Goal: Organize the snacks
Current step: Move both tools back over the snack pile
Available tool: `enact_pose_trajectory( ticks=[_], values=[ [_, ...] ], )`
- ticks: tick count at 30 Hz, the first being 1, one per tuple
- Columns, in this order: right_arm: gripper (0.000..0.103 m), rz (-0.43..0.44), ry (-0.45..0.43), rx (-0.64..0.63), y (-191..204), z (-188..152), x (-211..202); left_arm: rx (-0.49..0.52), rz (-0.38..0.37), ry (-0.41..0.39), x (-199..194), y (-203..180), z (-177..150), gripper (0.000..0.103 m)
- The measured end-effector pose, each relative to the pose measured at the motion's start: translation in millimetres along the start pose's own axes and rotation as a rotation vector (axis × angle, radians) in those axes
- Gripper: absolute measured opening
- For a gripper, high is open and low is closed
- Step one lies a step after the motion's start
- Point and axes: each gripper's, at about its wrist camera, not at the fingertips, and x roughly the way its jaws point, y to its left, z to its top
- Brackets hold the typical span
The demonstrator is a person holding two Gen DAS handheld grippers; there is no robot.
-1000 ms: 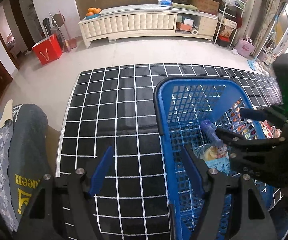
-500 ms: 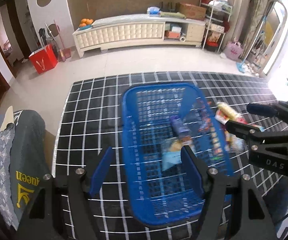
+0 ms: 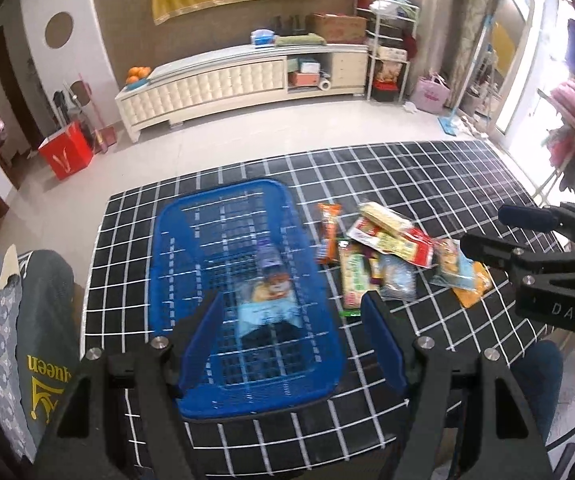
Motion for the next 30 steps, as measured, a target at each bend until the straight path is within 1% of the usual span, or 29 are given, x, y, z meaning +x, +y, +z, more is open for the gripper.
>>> enact_pose_trajectory(
  ticks=[4,5,6,7,11,15,18,20,22,26,30],
  values=[
    [0.070,-0.003,0.005,0.035,-26.9,-11.0,-3.7,0.038,0.002,0.001,0.1,-29.6,1.9,0.068],
    [0.070,-0.003,0.006,0.044,-34.4,-13.8,-4.1,0.046,0.003,0.003,1.3,-37.4,2.5,0.069],
    [0.070,-0.004,0.008,0.051,-41.9,-16.8,-3.9,0.052,0.005,0.005,2.3,-44.0,2.9,0.074],
    [0.070,-0.006,0.011,0.058,-48.4,-19.3,-2.8,0.057,0.005,0.002,2.5,-50.1,3.3,0.075],
    [0.071,-0.006,0.030,0.078,-72.1,-29.9,3.4,0.079,-0.010,0.021,10.6,-74.7,4.6,0.075],
    [0.072,-0.009,0.050,0.072,-85.4,-34.3,15.1,0.095,-0.006,0.042,20.6,-94.5,7.7,0.075],
    [0.072,-0.008,0.075,0.041,-89.0,-36.2,28.2,0.118,0.015,0.054,30.2,-105.6,9.9,0.075],
    [0.072,-0.013,0.089,-0.001,-87.4,-36.9,39.5,0.126,0.028,0.062,37.5,-109.8,9.9,0.075],
    [0.072,-0.016,0.099,-0.043,-87.3,-39.2,49.2,0.124,0.022,0.075,46.6,-111.5,8.9,0.075],
    [0.072,0.051,0.117,-0.129,-85.9,-46.2,73.8,0.123,0.007,0.111,68.5,-119.6,4.1,0.075],
    [0.072,0.028,0.129,-0.206,-81.2,-49.2,98.0,0.149,0.018,0.149,95.1,-130.9,-4.0,0.075]
  ],
)
